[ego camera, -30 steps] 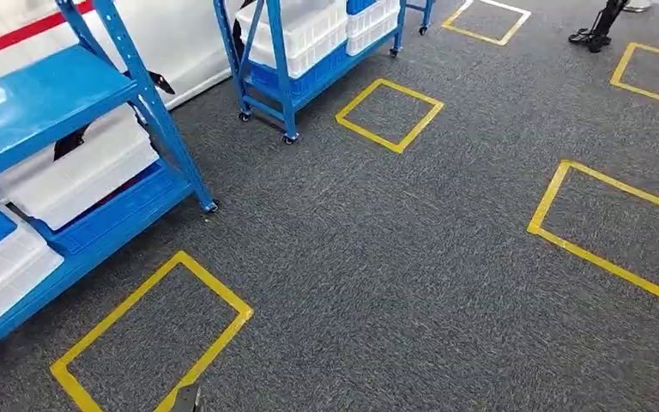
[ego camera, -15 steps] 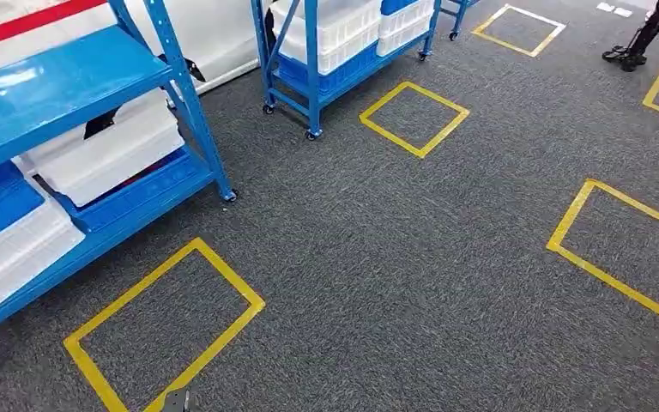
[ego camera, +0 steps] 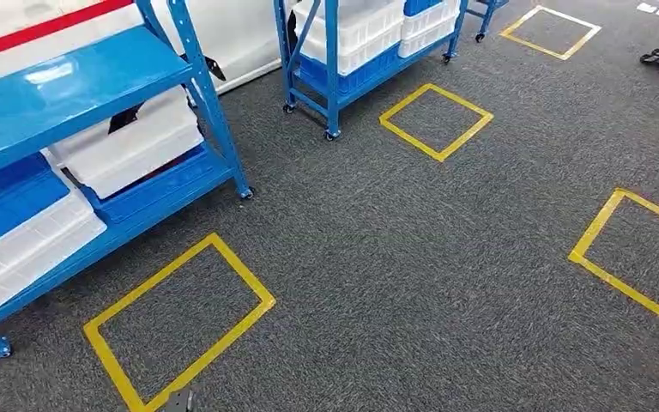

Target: Take the parts from the cabinet and place them on the table.

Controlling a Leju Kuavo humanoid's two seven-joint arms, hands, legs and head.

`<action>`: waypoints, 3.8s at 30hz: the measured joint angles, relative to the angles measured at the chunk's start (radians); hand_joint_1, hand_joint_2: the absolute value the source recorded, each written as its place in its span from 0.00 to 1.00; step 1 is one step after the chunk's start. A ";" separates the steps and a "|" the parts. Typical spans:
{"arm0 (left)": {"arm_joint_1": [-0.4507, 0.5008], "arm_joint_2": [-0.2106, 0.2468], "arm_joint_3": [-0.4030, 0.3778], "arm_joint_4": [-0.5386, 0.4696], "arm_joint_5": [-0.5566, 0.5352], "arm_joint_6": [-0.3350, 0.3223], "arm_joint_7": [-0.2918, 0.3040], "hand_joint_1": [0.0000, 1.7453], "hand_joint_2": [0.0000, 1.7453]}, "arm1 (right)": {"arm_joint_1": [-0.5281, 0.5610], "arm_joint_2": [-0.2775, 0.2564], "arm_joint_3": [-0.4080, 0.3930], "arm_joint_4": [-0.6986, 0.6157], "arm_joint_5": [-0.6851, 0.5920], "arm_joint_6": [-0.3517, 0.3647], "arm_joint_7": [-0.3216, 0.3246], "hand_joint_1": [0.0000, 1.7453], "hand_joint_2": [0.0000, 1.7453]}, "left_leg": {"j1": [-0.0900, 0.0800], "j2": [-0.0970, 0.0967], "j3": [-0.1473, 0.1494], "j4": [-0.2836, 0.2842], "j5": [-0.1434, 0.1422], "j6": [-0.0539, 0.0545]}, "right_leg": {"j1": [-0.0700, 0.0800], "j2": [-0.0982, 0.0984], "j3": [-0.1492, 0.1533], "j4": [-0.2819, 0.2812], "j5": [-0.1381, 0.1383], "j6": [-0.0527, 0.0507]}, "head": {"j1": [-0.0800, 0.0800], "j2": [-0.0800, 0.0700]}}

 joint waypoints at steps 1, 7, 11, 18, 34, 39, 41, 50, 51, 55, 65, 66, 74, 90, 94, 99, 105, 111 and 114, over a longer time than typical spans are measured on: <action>-0.001 0.000 0.002 0.000 0.005 -0.001 0.000 0.00 0.00 | 0.001 0.000 0.000 0.000 0.001 0.001 0.001 0.00 0.00 | 0.001 0.003 -0.040 0.086 -0.043 -0.003 | 0.002 -0.007 0.000 0.000 -0.001 -0.001 | 0.000 0.000; 0.002 0.000 0.016 0.000 0.007 -0.005 0.006 0.00 0.00 | 0.000 -0.001 0.000 0.000 0.005 0.001 0.001 0.00 0.00 | 0.003 0.024 0.011 -0.017 0.057 0.003 | 0.009 -0.036 0.008 0.001 -0.005 0.000 | 0.000 0.000; 0.001 0.000 0.022 0.000 0.015 -0.006 0.014 0.00 0.00 | -0.001 0.000 0.000 0.000 0.006 0.001 0.001 0.00 0.00 | -0.009 0.043 0.044 -0.103 0.069 0.023 | 0.014 -0.052 0.011 0.003 -0.009 0.019 | 0.000 0.000; 0.001 -0.001 0.027 0.000 0.022 -0.005 0.020 0.00 0.00 | -0.001 -0.001 -0.002 0.000 0.006 0.001 0.003 0.00 0.00 | -0.004 0.014 0.048 -0.125 0.090 0.049 | 0.006 -0.005 -0.127 0.294 -0.163 0.045 | 0.000 0.000; 0.008 -0.003 0.048 0.000 0.042 -0.001 0.023 0.00 0.00 | 0.008 0.000 -0.010 0.001 0.012 0.004 0.004 0.00 0.00 | 0.004 0.006 -0.108 0.230 -0.081 -0.010 | 0.004 -0.022 -0.002 0.007 -0.005 0.000 | 0.000 0.000; 0.006 -0.003 0.061 0.000 0.063 0.001 0.023 0.00 0.00 | 0.006 0.000 -0.012 0.002 0.011 0.005 0.004 0.00 0.00 | -0.003 0.056 0.047 -0.093 0.065 0.009 | 0.010 -0.040 0.007 0.012 -0.012 0.009 | 0.000 0.000; 0.001 -0.003 0.071 0.000 0.067 0.001 0.023 0.00 0.00 | 0.007 0.001 -0.014 0.002 0.011 0.005 0.006 0.00 0.00 | -0.008 0.049 0.041 -0.098 0.069 0.019 | 0.011 -0.049 0.004 0.013 -0.012 0.020 | 0.000 0.000; -0.001 -0.004 0.099 0.000 0.097 -0.010 0.025 0.00 0.00 | 0.009 0.000 -0.016 0.002 0.009 0.006 0.008 0.00 0.00 | -0.002 0.008 0.043 -0.113 0.087 0.048 | -0.001 -0.006 -0.134 0.306 -0.140 0.051 | 0.000 0.000; -0.001 -0.004 0.102 0.000 0.101 -0.010 0.026 0.00 0.00 | 0.009 0.000 -0.016 0.002 0.010 0.006 0.009 0.00 0.00 | -0.001 0.000 0.044 -0.112 0.087 0.047 | -0.003 -0.006 -0.114 0.257 -0.101 0.051 | 0.000 0.000; -0.005 -0.006 0.121 0.000 0.117 -0.010 0.026 0.00 0.00 | 0.011 0.000 -0.016 0.003 0.016 0.008 0.009 0.00 0.00 | -0.007 -0.024 0.038 -0.098 0.077 0.028 | -0.003 0.040 -0.010 0.019 -0.005 0.040 | 0.000 0.000; -0.015 -0.006 0.140 0.000 0.132 -0.002 0.031 0.00 0.00 | 0.006 -0.001 -0.016 0.003 0.018 0.009 0.006 0.00 0.00 | 0.005 0.007 -0.110 0.220 -0.069 -0.011 | 0.003 -0.019 -0.007 0.012 -0.002 -0.001 | 0.000 0.000; -0.014 -0.006 0.142 0.000 0.133 0.001 0.034 0.00 0.00 | 0.005 -0.001 -0.016 0.003 0.020 0.011 0.006 0.00 0.00 | 0.004 0.009 -0.091 0.181 -0.035 -0.010 | 0.004 -0.023 -0.005 0.012 -0.003 0.000 | 0.000 0.000; -0.017 -0.003 0.150 0.000 0.150 0.003 0.033 0.00 0.00 | -0.009 0.001 -0.016 0.003 0.040 0.035 0.010 0.00 0.00 | -0.005 0.035 0.042 -0.113 0.080 0.037 | 0.012 -0.053 0.007 0.010 -0.006 0.036 | 0.000 0.000; -0.022 -0.005 0.163 0.000 0.146 0.006 0.036 0.00 0.00 | -0.013 -0.001 -0.016 0.003 0.039 0.034 0.015 0.00 0.00 | 0.001 -0.018 0.033 -0.088 0.072 0.003 | -0.004 0.008 -0.004 0.011 0.002 0.014 | 0.000 0.000; -0.028 -0.005 0.163 0.000 0.146 0.009 0.042 0.00 0.00 | -0.002 -0.001 -0.017 0.003 0.032 0.026 0.015 0.00 0.00 | 0.005 0.006 -0.089 0.178 -0.066 -0.010 | 0.001 -0.015 -0.007 0.011 -0.001 0.002 | 0.000 0.000; -0.029 -0.004 0.163 0.000 0.146 0.014 0.044 0.00 0.00 | 0.000 -0.001 -0.017 0.003 0.030 0.022 0.010 0.00 0.00 | 0.003 0.028 0.021 -0.033 0.073 0.007 | 0.006 -0.033 0.000 0.013 -0.003 0.004 | 0.000 0.000; -0.027 -0.003 0.164 0.000 0.148 0.011 0.043 0.00 0.00 | 0.000 0.001 -0.017 0.003 0.030 0.019 0.006 0.00 0.00 | 0.002 0.033 0.053 -0.118 0.087 0.039 | 0.008 -0.049 0.002 0.017 -0.007 0.040 | 0.000 0.000; -0.019 -0.003 0.169 0.000 0.162 0.004 0.038 0.00 0.00 | 0.004 0.000 -0.017 0.003 0.045 0.022 0.003 0.00 0.00 | -0.002 0.011 0.046 -0.120 0.094 0.048 | -0.001 -0.005 -0.139 0.313 -0.143 0.054 | 0.000 0.000; -0.013 -0.003 0.172 0.000 0.167 0.002 0.030 0.00 0.00 | 0.006 0.000 -0.017 0.003 0.048 0.025 0.004 0.00 0.00 | 0.001 -0.011 0.048 -0.110 0.088 0.039 | -0.007 0.005 -0.036 0.094 -0.009 0.053 | 0.000 0.000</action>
